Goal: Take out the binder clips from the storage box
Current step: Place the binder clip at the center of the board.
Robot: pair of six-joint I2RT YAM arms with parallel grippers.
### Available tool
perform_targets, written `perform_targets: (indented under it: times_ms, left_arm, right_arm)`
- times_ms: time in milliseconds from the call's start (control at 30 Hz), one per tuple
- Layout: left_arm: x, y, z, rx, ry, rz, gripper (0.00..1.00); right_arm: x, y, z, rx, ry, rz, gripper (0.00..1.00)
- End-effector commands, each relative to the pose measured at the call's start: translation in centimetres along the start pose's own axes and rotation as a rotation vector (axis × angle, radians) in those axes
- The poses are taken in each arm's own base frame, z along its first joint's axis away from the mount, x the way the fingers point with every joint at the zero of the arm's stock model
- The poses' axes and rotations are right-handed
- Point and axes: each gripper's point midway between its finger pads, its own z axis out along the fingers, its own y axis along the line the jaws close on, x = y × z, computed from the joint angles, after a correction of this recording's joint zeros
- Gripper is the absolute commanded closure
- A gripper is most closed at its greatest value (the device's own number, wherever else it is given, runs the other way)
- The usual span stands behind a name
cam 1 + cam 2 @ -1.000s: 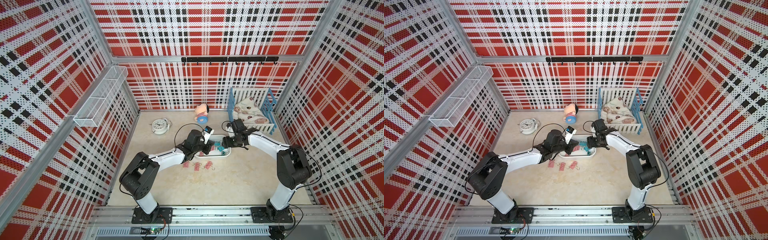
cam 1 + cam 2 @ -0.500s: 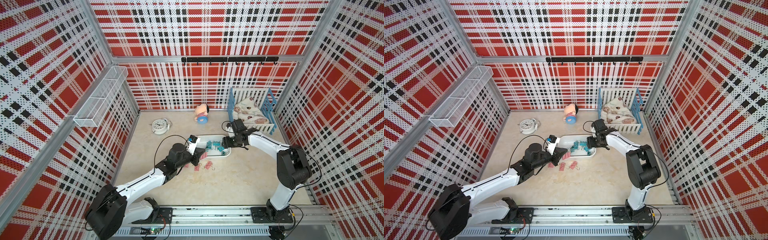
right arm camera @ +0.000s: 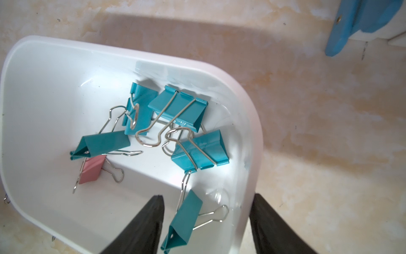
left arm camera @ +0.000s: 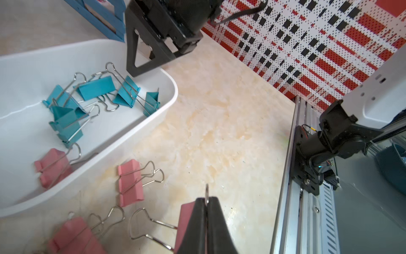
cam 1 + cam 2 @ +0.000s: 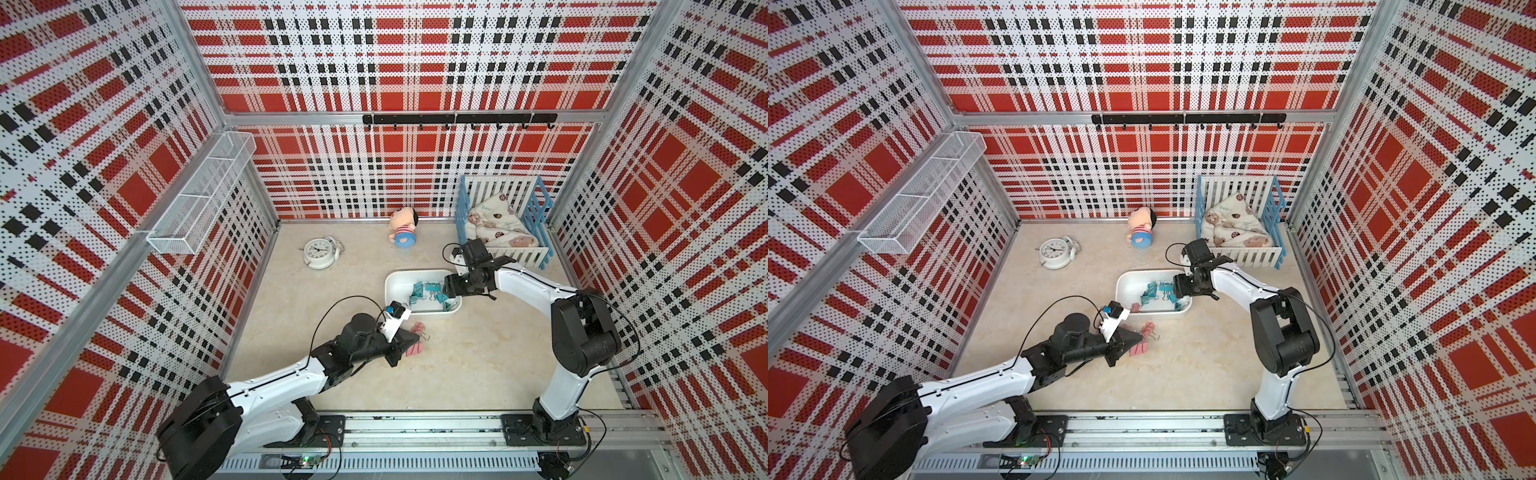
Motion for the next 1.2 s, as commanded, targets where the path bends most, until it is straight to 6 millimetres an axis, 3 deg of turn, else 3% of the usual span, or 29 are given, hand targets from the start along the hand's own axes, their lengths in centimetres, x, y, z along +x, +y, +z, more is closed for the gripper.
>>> perform_targets:
  times_ms: [0, 233, 567, 1167]
  left_arm:
    - [0.4, -0.6, 0.7, 0.032, 0.011, -0.005, 1.0]
    - [1.9, -0.1, 1.2, 0.038, -0.029, -0.061, 1.0]
    - [1.6, 1.0, 1.2, 0.009, -0.135, -0.132, 1.0]
    - [3.2, 2.5, 1.9, 0.018, -0.154, -0.209, 1.0]
  right_arm:
    - [-0.7, 0.0, 0.1, -0.004, -0.008, -0.008, 0.32]
    - [-0.8, -0.1, 0.0, 0.004, -0.013, -0.009, 0.32]
    - [-0.5, -0.2, 0.3, 0.004, -0.005, -0.002, 0.32]
    - [-0.3, -0.3, 0.5, 0.003, 0.0, 0.002, 0.32]
